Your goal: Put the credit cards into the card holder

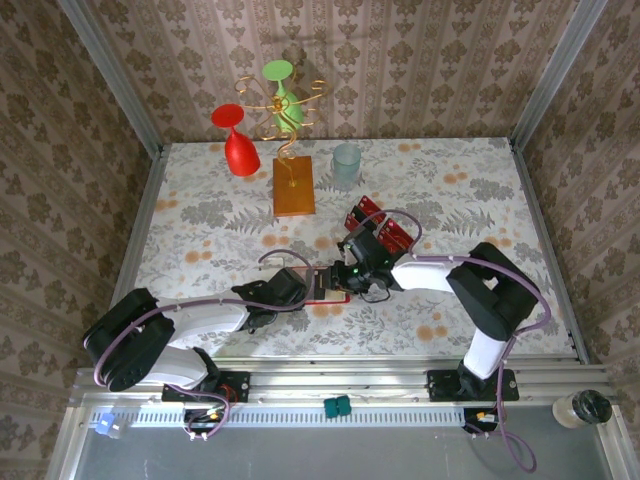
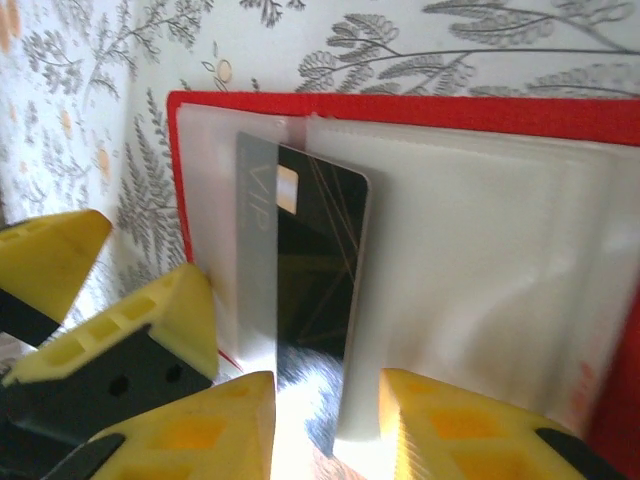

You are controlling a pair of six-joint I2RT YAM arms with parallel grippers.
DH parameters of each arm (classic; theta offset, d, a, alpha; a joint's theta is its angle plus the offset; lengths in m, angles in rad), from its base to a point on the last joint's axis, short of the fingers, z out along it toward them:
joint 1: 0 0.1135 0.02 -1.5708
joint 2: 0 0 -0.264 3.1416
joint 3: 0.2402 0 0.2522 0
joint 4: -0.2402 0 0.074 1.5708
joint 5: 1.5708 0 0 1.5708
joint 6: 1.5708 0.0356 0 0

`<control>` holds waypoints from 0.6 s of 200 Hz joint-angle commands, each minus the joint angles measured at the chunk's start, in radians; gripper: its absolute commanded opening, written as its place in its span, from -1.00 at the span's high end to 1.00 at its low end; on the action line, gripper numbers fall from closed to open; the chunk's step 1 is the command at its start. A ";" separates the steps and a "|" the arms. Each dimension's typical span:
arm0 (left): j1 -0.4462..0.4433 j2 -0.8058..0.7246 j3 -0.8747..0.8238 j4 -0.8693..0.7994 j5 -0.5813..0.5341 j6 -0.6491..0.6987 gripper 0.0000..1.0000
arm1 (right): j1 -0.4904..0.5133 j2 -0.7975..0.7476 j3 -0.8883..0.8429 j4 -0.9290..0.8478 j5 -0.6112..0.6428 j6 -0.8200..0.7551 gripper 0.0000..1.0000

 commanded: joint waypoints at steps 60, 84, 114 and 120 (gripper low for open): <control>-0.005 -0.017 -0.024 -0.021 0.003 -0.014 -1.00 | -0.002 0.043 0.159 -0.197 0.043 -0.106 0.77; -0.004 -0.017 -0.022 -0.019 0.003 -0.011 -1.00 | 0.004 0.078 0.181 -0.210 0.051 -0.106 0.77; -0.003 -0.022 -0.015 -0.025 0.006 -0.009 -1.00 | 0.019 0.119 0.205 -0.220 0.056 -0.106 0.77; -0.003 -0.030 -0.011 -0.032 0.006 -0.011 -1.00 | 0.022 0.127 0.212 -0.223 0.058 -0.104 0.77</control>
